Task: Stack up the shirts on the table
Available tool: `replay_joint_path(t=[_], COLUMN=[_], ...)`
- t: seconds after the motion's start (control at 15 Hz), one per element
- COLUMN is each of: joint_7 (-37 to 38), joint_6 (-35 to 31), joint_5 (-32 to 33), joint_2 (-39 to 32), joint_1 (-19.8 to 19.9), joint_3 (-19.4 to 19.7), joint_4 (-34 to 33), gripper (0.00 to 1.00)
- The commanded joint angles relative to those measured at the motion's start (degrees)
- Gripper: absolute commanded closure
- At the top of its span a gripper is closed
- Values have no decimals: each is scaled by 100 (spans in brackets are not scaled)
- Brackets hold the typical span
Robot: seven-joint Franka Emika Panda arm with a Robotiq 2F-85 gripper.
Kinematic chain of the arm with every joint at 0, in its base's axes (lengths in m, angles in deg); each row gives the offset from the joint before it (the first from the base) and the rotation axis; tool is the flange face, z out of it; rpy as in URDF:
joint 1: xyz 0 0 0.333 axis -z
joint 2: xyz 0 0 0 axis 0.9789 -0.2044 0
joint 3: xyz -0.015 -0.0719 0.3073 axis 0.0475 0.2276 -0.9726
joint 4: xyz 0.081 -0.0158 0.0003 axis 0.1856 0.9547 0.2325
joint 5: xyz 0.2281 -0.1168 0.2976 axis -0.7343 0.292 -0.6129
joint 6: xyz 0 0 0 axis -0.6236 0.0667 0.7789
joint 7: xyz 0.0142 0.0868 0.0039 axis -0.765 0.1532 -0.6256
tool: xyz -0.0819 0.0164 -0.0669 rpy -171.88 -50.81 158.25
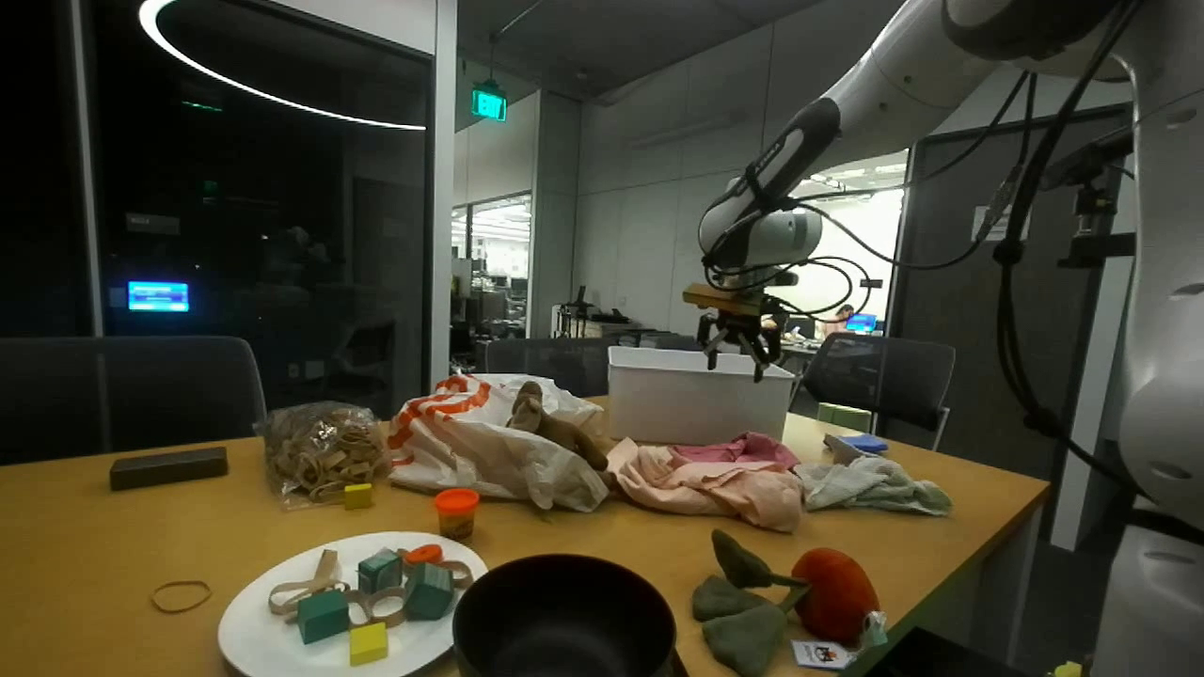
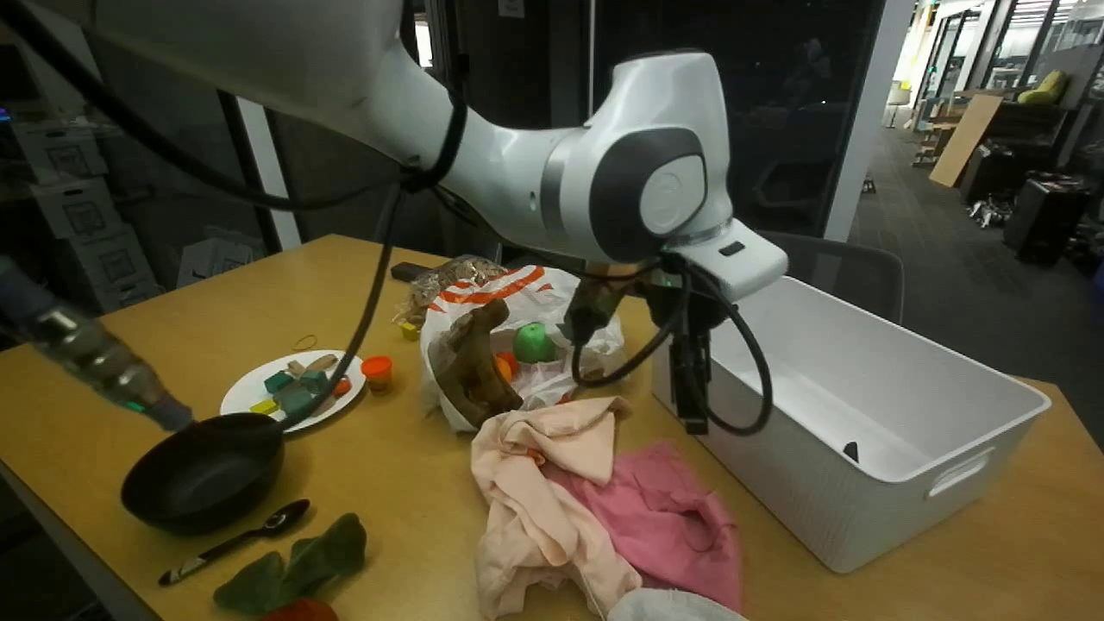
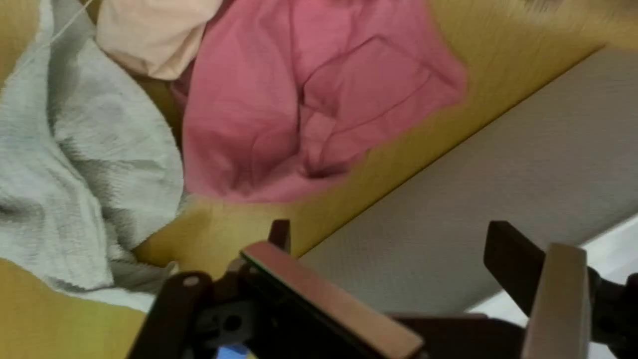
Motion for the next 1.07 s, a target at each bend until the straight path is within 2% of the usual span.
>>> replay_joint_path(t=[0.0, 0.2, 0.4, 0.67, 0.87, 1.0], joint_7=[868, 1354, 824, 827, 867, 982], joint_6=[109, 331, 1074, 1515, 1415, 876], joint_5=[387, 478, -139, -273, -54, 207], joint_2=[-440, -740, -648, -583, -706, -602], joint_1=[128, 235, 455, 574, 666, 608], joint_3=[317, 558, 469, 571, 665, 708], joint_4=[-348, -463, -374, -398, -333, -92], gripper=[0, 0, 0, 0, 0, 0])
